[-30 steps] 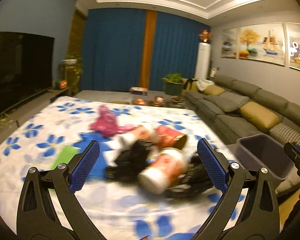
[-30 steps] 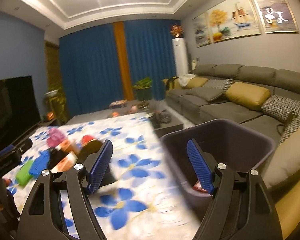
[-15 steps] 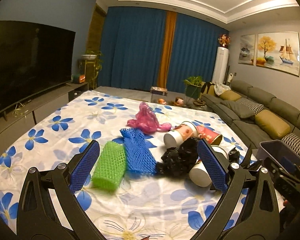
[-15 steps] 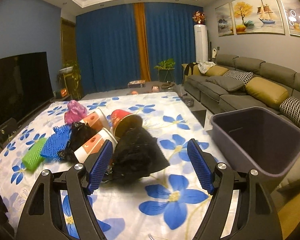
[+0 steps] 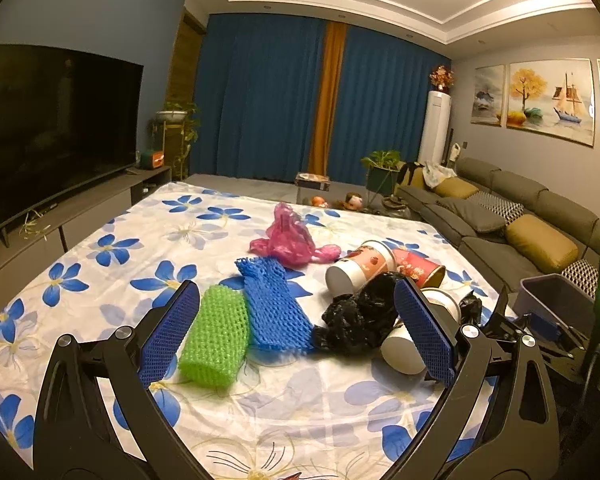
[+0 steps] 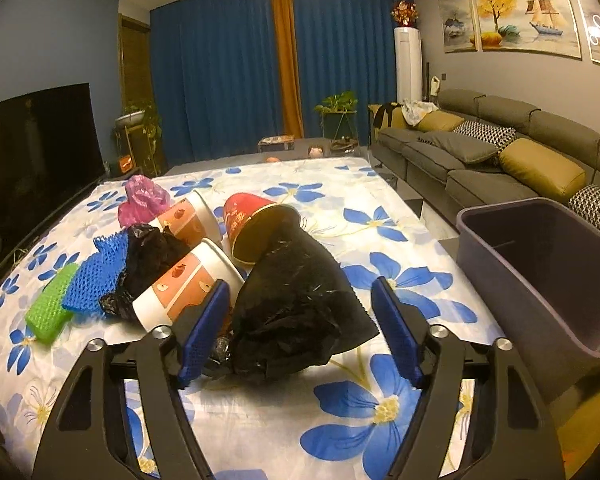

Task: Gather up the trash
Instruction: 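Grasp the black plastic bag with the right tool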

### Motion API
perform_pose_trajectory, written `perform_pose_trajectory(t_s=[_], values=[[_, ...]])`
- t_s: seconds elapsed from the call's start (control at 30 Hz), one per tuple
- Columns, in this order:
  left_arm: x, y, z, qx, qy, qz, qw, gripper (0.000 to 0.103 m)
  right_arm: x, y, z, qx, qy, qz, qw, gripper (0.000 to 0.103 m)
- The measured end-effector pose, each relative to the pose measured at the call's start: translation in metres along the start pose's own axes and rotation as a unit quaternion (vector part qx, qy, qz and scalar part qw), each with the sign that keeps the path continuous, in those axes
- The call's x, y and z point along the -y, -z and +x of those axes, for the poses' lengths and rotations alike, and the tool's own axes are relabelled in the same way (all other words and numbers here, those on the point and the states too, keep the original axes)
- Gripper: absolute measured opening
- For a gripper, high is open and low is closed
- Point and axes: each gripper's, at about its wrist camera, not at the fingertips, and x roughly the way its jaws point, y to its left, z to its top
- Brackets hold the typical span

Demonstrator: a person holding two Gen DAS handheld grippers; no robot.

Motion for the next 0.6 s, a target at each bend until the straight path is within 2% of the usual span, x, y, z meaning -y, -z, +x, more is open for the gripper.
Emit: perform_pose_trajectory(t_s=[0.07,0.17,0.33,0.4,0.5,0.6], values=[[0.002,0.000,0.001,0.000,0.003,0.002,1.0000,0.096,0.001,0.001,0.003,-0.005,-0.003,0.001,1.000,0.065],[0.005,0.001,0.002,0.000,0.007,0.007,1.0000,0.096,0.002,0.001,0.007,-0.013,-0.011,0.001,1.000,0.053],[0.009,0.002,0.002,-0.001,0.012,0.011,0.9999,0.096,0.000,0.001,0.008,-0.022,-0.023,-0.008,0.999,0.022],[0.010,0.002,0.001,-0.002,0.013,0.012,0.9998,0.096,-0.002,0.002,0.008,-0.025,-0.027,-0.013,0.999,0.013],[0.011,0.002,0.001,-0.002,0.015,0.014,0.9998,0.096,-0.004,0.003,0.005,-0.023,-0.028,-0.019,0.999,0.006],[0.012,0.002,0.000,-0.002,0.019,0.016,0.9997,0.096,-0.001,0.003,-0.002,-0.015,-0.029,-0.017,0.999,0.004]])
